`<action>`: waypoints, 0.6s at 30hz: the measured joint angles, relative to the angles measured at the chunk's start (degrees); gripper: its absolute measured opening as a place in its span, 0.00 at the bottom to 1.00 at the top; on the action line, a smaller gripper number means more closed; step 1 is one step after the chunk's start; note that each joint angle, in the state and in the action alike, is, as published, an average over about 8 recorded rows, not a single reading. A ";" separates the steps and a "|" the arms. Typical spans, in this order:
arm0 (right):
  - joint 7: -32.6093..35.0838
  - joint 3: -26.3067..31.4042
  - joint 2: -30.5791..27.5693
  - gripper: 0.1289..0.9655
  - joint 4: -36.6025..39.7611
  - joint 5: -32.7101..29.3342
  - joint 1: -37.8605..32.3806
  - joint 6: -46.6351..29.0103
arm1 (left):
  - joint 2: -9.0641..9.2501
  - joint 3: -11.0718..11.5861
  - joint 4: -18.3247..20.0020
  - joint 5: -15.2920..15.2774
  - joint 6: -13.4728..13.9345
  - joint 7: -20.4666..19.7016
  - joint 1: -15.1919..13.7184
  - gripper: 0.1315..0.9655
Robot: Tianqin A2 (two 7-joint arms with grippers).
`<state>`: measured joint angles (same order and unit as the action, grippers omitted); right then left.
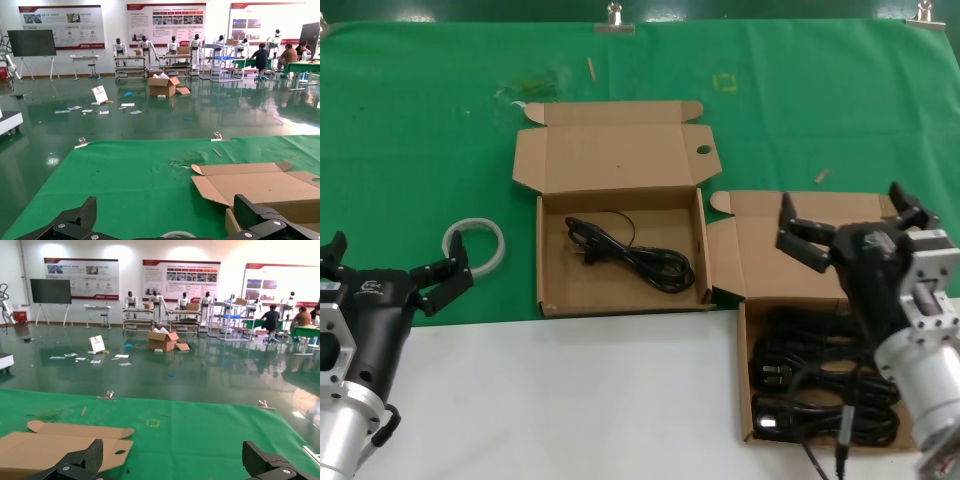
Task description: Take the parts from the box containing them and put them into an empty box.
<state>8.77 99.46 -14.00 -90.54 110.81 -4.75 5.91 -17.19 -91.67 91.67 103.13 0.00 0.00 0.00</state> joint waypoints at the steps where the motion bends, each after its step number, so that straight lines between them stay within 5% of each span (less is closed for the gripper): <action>1: -0.81 -0.72 0.01 1.00 -0.10 -0.71 0.46 -0.55 | 0.00 0.00 0.00 0.00 0.00 0.00 0.00 1.00; 18: -6.68 -5.93 0.21 1.00 -0.87 -5.85 3.61 -4.50 | 0.00 0.00 0.00 0.00 0.00 0.00 0.00 1.00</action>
<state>2.09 93.53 -13.80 -91.40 104.97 -1.14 1.41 -17.19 -91.67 91.67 103.13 0.00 0.00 0.00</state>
